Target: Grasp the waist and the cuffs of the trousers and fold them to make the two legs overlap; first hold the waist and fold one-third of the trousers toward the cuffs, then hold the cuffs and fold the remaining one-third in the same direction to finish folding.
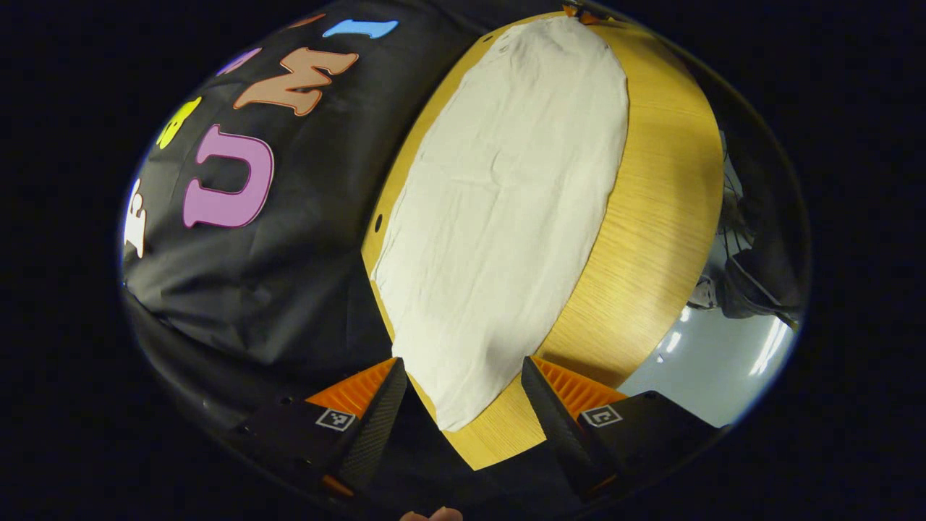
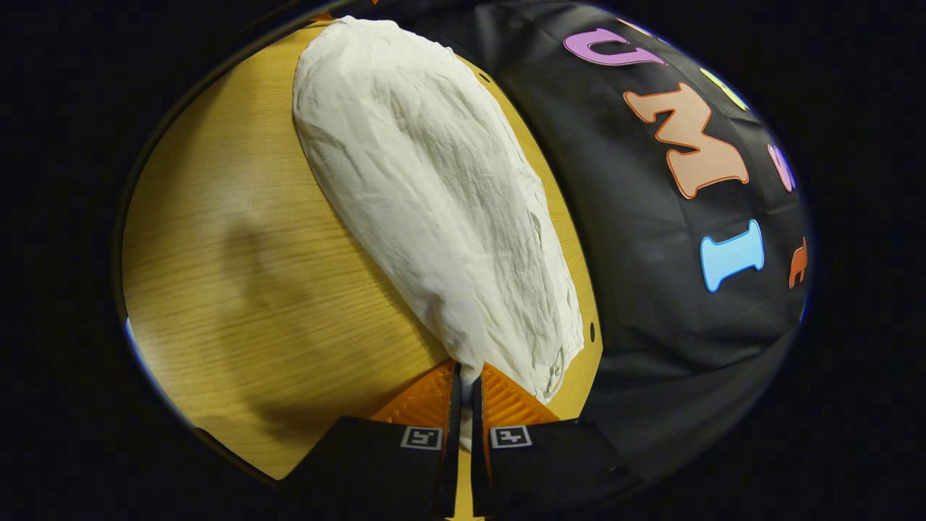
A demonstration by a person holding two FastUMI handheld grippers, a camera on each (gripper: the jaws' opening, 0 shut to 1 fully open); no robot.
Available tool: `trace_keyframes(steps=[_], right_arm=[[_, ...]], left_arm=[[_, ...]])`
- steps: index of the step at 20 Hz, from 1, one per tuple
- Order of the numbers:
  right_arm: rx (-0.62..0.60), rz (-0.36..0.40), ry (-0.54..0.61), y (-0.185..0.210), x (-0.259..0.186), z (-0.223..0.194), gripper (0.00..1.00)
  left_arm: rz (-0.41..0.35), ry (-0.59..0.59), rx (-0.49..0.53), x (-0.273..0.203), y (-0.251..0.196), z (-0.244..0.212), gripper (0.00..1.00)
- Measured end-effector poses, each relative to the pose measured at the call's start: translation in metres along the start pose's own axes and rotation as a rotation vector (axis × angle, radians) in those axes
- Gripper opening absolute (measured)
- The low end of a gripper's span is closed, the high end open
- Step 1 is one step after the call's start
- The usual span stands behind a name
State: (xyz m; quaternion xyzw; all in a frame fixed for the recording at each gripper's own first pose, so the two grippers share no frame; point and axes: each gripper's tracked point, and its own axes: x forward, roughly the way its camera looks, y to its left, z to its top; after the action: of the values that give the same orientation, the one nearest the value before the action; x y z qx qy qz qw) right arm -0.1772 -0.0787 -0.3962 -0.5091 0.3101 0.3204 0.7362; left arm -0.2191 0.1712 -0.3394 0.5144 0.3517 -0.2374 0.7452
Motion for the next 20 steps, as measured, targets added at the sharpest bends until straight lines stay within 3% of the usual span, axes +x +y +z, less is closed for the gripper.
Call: trace_keyframes(steps=[5, 7, 9, 17, 18, 20], right_arm=[[-0.005, -0.004, -0.001, 0.000, 0.000, 0.000, 0.10], [-0.003, -0.008, 0.000, 0.000, 0.000, 0.000, 0.13], [-0.001, -0.012, 0.001, 0.000, 0.000, 0.000, 0.10], [0.004, -0.035, 0.007, -0.001, 0.001, 0.000, 0.10], [0.006, -0.037, 0.009, 0.000, 0.000, -0.001, 0.10], [0.005, -0.039, 0.011, 0.000, 0.000, 0.000, 0.10]], left_arm=[[-0.053, 0.009, 0.028, 0.011, -0.012, 0.000, 0.96], [-0.052, -0.007, 0.065, 0.017, -0.010, 0.007, 0.93], [-0.047, -0.012, 0.082, 0.025, -0.007, 0.010, 0.92], [-0.058, -0.002, 0.083, 0.047, 0.004, 0.015, 0.85], [-0.064, 0.003, 0.076, 0.051, 0.004, 0.015, 0.83], [-0.072, 0.016, 0.068, 0.055, 0.000, 0.014, 0.68]])
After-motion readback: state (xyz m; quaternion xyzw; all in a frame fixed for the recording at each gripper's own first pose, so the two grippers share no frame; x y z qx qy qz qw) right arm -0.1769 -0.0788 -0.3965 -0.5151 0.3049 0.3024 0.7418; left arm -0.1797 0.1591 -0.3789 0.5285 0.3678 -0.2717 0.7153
